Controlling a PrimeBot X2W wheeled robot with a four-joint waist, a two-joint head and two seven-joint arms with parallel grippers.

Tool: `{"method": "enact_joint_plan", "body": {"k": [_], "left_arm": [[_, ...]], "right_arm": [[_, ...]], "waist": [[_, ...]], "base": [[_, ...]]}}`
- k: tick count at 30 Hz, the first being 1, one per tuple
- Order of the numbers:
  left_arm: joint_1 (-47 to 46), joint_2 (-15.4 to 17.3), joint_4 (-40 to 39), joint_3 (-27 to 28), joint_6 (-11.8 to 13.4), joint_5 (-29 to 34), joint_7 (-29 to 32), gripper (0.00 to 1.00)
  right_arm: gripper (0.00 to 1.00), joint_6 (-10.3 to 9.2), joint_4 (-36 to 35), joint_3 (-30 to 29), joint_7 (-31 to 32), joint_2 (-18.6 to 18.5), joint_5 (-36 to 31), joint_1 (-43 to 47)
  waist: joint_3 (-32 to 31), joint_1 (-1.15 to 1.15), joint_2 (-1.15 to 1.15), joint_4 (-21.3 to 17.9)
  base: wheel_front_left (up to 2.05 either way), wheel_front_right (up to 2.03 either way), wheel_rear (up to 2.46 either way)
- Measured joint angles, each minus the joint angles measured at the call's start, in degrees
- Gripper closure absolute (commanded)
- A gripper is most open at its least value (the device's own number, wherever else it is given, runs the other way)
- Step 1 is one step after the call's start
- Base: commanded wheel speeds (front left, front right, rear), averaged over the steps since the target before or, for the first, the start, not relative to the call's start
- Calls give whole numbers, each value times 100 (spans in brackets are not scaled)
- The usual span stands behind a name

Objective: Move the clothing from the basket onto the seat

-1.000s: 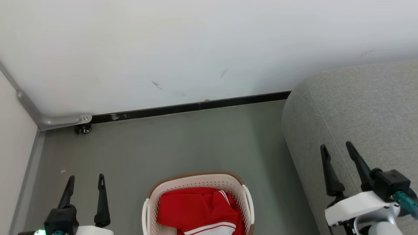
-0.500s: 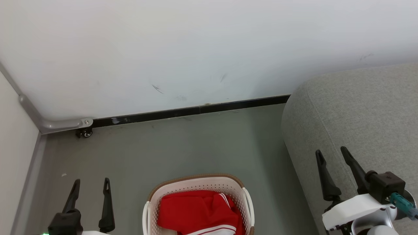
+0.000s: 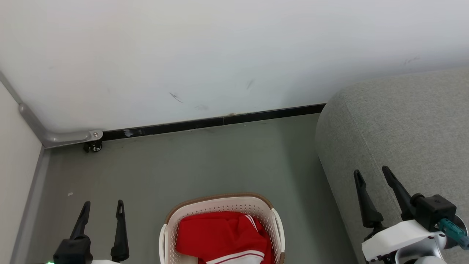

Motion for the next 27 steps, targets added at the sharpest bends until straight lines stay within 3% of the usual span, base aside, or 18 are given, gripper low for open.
{"method": "enact_joint_plan", "body": {"k": [14,27], "left_arm": [[-18,175,-119,-297,-164,155,215,0],[-760,327,202,-1036,-789,514,525,0]], "right_arm": [[0,0,-236,-15,51,0,-2,5],[0,0,-543,-101,65,2,-14,-13]], "waist": [[201,0,0,-44],[598,0,0,-137]], "base": [[0,0,0],[0,0,0]]}}
